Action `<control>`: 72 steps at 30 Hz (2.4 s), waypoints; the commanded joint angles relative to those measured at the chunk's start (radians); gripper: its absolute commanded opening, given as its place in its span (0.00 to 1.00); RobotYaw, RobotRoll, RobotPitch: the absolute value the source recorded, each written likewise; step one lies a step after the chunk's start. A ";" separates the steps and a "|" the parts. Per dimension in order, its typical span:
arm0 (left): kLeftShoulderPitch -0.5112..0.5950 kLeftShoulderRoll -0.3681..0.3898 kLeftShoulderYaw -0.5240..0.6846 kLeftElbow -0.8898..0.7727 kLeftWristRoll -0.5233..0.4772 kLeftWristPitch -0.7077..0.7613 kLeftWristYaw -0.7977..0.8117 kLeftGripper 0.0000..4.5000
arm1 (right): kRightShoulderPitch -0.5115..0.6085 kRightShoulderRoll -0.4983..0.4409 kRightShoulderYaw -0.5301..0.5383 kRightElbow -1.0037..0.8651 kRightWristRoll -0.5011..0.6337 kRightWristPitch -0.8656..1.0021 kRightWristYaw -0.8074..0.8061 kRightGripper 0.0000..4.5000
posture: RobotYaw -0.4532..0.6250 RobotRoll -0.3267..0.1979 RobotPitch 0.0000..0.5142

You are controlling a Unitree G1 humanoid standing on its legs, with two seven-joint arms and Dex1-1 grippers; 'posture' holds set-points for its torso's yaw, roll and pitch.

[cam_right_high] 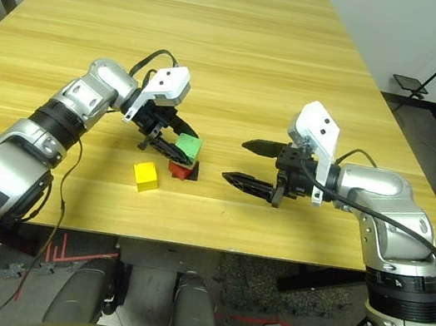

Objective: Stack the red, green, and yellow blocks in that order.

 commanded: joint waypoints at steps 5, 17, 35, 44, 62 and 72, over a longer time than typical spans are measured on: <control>-0.026 -0.019 0.038 0.099 0.058 -0.085 0.020 0.47 | 0.018 -0.017 -0.027 -0.042 0.043 0.022 -0.028 1.00 | 0.43 0.50 0.20; -0.019 -0.036 0.075 0.138 0.097 -0.098 0.042 0.47 | 0.007 -0.031 -0.027 -0.040 0.057 0.030 -0.044 1.00 | 0.41 0.48 0.22; -0.004 -0.031 0.099 0.121 0.119 -0.065 0.021 0.47 | -0.011 -0.024 -0.012 -0.019 0.051 0.027 -0.050 1.00 | 0.44 0.48 0.25; 0.008 -0.021 0.100 0.095 0.118 -0.042 0.008 0.47 | -0.016 -0.025 -0.003 0.000 0.041 0.016 -0.045 1.00 | 0.45 0.48 0.25; 0.048 -0.017 0.094 0.027 0.116 0.006 -0.002 0.47 | -0.030 -0.021 0.016 0.028 0.033 -0.001 -0.040 1.00 | 0.46 0.48 0.25; 0.103 0.053 0.095 -0.239 0.118 0.255 0.073 1.00 | -0.030 -0.040 0.020 0.091 0.008 -0.070 0.010 1.00 | 0.51 0.48 0.21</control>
